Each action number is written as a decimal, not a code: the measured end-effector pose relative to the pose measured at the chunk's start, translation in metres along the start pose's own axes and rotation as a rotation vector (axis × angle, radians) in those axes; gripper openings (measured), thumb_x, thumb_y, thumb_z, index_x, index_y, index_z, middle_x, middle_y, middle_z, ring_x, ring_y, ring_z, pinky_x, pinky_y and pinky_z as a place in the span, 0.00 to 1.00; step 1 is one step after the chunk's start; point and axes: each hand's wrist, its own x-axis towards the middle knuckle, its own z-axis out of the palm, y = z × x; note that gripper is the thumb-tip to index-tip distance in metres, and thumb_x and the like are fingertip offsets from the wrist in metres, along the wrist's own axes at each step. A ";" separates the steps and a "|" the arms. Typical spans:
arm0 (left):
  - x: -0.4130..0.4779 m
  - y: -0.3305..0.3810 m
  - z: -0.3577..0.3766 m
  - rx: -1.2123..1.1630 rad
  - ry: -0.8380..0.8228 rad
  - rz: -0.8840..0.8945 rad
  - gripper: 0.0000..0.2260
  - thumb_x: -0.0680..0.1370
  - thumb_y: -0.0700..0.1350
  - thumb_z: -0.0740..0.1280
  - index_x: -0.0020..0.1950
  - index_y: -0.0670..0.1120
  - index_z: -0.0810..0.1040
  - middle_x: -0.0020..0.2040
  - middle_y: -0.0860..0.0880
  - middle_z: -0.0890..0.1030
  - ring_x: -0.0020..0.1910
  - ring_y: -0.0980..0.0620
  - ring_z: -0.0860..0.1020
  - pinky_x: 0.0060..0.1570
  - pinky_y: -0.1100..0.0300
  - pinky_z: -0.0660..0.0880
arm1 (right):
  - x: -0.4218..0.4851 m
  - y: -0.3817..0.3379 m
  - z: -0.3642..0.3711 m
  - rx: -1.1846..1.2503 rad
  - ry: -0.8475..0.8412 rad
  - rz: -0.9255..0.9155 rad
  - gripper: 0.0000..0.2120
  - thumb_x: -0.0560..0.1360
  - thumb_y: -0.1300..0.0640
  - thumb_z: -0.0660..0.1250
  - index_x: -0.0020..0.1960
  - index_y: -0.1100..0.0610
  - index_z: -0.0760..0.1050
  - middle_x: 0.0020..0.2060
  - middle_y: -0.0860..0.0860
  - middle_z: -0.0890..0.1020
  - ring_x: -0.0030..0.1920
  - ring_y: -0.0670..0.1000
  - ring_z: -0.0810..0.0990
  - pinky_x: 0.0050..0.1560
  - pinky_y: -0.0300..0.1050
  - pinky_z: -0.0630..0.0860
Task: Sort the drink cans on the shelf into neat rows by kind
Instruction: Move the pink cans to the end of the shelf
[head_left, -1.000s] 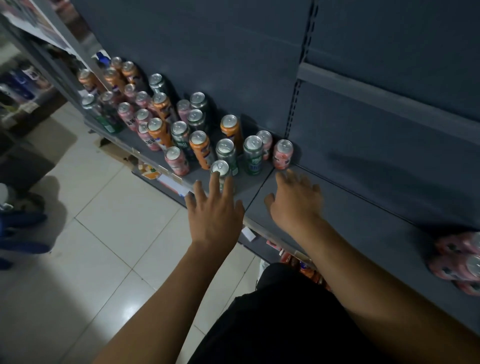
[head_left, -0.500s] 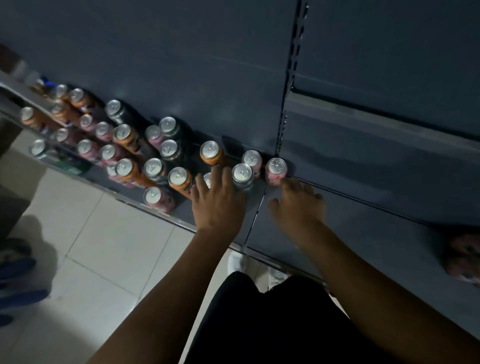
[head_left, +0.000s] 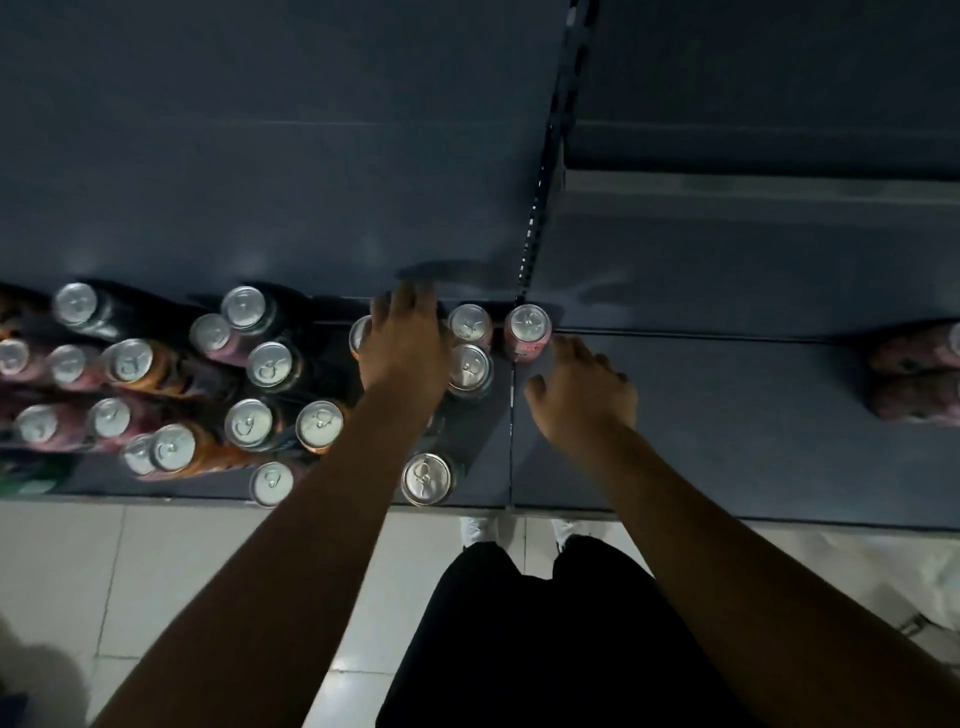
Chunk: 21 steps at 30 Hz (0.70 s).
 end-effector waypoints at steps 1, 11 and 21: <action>0.011 -0.006 0.001 -0.006 -0.037 0.049 0.21 0.82 0.45 0.64 0.75 0.48 0.67 0.74 0.44 0.70 0.71 0.39 0.69 0.59 0.43 0.73 | 0.003 -0.002 0.003 0.019 0.011 0.009 0.27 0.82 0.47 0.59 0.78 0.57 0.61 0.71 0.56 0.72 0.67 0.60 0.74 0.60 0.52 0.71; 0.064 -0.026 0.024 0.356 -0.164 0.511 0.31 0.76 0.41 0.68 0.78 0.53 0.63 0.64 0.43 0.81 0.54 0.36 0.82 0.48 0.43 0.81 | 0.054 -0.004 0.034 0.228 0.060 0.092 0.35 0.79 0.47 0.66 0.80 0.55 0.54 0.72 0.55 0.72 0.65 0.61 0.77 0.58 0.53 0.73; 0.082 -0.008 0.033 0.690 -0.194 0.737 0.31 0.82 0.44 0.61 0.83 0.57 0.52 0.58 0.46 0.83 0.56 0.42 0.83 0.52 0.51 0.77 | 0.092 -0.001 0.066 0.446 0.053 0.138 0.34 0.74 0.53 0.73 0.74 0.54 0.58 0.67 0.55 0.77 0.61 0.61 0.80 0.55 0.53 0.75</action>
